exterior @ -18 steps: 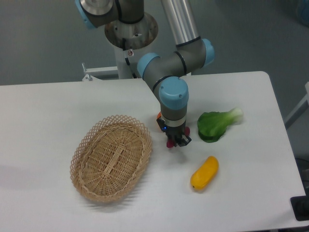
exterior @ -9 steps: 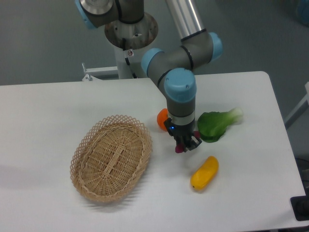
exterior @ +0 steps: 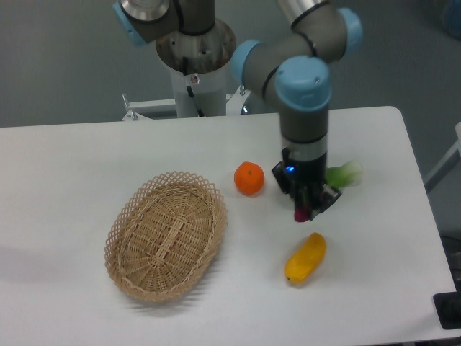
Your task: Pick up the sweet potato from the table
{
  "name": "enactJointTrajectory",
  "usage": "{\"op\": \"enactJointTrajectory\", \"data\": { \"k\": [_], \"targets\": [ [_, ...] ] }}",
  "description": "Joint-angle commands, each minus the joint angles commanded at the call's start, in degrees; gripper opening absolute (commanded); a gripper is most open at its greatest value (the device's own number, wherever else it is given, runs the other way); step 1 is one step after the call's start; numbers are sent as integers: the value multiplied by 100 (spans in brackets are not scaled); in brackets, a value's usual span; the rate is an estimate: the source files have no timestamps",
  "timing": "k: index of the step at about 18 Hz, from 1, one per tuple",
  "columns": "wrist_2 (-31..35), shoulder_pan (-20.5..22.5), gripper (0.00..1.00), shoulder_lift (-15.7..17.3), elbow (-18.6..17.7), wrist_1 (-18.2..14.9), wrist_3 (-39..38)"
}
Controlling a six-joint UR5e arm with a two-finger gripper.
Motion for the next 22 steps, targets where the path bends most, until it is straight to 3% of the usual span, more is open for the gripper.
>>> {"op": "enactJointTrajectory", "data": {
  "k": [5,8,22],
  "targets": [
    [-27,282,25,114,317,-765,782],
    [-1,431,25,123,589,-1494,1317],
    [-36,467,25,141,590,-1513,1354]
  ]
}}
